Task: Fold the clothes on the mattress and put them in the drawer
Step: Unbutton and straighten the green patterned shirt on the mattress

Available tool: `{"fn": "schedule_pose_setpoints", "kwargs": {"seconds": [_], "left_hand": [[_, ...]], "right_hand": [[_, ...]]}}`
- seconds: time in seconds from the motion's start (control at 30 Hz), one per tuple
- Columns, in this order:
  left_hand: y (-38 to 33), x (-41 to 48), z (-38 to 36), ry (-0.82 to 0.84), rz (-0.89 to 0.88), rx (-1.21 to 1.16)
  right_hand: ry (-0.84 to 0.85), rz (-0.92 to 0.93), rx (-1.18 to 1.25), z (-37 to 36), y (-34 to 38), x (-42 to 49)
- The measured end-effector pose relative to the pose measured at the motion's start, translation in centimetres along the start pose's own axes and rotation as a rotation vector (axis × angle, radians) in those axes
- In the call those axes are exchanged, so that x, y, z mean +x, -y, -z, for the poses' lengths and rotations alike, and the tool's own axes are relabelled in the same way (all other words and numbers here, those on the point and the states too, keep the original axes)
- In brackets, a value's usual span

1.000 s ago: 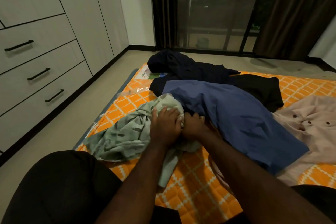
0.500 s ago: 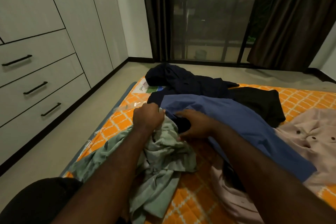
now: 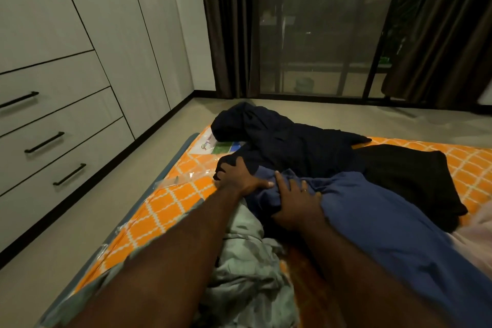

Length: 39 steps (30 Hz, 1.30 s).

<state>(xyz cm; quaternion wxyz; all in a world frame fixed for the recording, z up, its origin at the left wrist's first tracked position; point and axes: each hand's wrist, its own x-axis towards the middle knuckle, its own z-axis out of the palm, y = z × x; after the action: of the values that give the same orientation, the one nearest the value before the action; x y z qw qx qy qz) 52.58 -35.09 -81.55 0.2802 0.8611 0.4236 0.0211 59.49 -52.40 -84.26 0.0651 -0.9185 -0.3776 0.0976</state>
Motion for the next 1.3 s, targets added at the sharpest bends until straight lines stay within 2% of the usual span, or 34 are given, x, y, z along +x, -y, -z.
{"fn": "schedule_pose_setpoints", "kwargs": {"seconds": [0.13, 0.23, 0.33, 0.47, 0.6, 0.73, 0.83, 0.87, 0.93, 1.0, 1.07, 1.13, 1.17, 1.23, 1.3], "left_hand": [[-0.2, 0.8, -0.5, 0.041, -0.107, -0.165], [-1.5, -0.5, -0.4, 0.058, -0.206, -0.153], [-2.9, -2.2, -0.8, 0.114, -0.261, -0.101], [-6.4, -6.0, -2.9, 0.185, -0.392, -0.011], [-10.3, -11.4, -5.5, 0.322, -0.542, -0.068], [-11.4, -15.9, -8.5, 0.537, -0.566, -0.241], [-12.0, -17.2, -7.4, 0.663, -0.541, -0.204], [-12.2, -17.0, -6.8, 0.626, -0.568, -0.146], [-12.4, -16.2, -5.3, 0.389, -0.668, -0.015], [-12.2, -14.6, -3.9, 0.117, -0.664, -0.003], [-11.5, -12.5, -2.5, -0.067, -0.576, -0.066], [-10.6, -10.9, -1.3, -0.114, -0.491, -0.059], [-10.0, -9.9, -0.9, -0.109, -0.437, -0.009], [-8.9, -8.9, -0.6, -0.073, -0.32, 0.092], [-7.8, -7.6, -0.7, -0.064, -0.226, 0.077]], "right_hand": [[-0.041, 0.02, -0.068, 0.1, -0.2, -0.5], [-0.087, 0.032, -0.051, 1.2, -1.2, -1.3], [-0.054, -0.017, -0.03, 2.4, -3.7, -2.4], [0.049, -0.18, -0.064, 4.2, -7.4, -5.2], [0.077, -0.334, -0.095, 4.7, -12.3, -9.6], [0.122, -0.52, -0.142, 4.3, -16.7, -13.7], [0.244, -0.639, -0.127, 5.4, -16.9, -14.6], [0.286, -0.624, -0.146, 5.9, -16.2, -14.7], [0.26, -0.523, -0.175, 7.5, -13.7, -14.9], [0.044, -0.397, -0.106, 9.3, -10.8, -14.5], [-0.226, -0.174, -0.012, 10.7, -7.4, -14.1], [-0.385, 0.013, 0.045, 10.1, -4.4, -13.2], [-0.394, 0.046, 0.042, 9.0, -3.1, -12.4], [-0.334, 0.033, -0.018, 6.3, -2.0, -11.7], [-0.267, 0.007, -0.086, 4.0, -2.5, -10.6]]}}
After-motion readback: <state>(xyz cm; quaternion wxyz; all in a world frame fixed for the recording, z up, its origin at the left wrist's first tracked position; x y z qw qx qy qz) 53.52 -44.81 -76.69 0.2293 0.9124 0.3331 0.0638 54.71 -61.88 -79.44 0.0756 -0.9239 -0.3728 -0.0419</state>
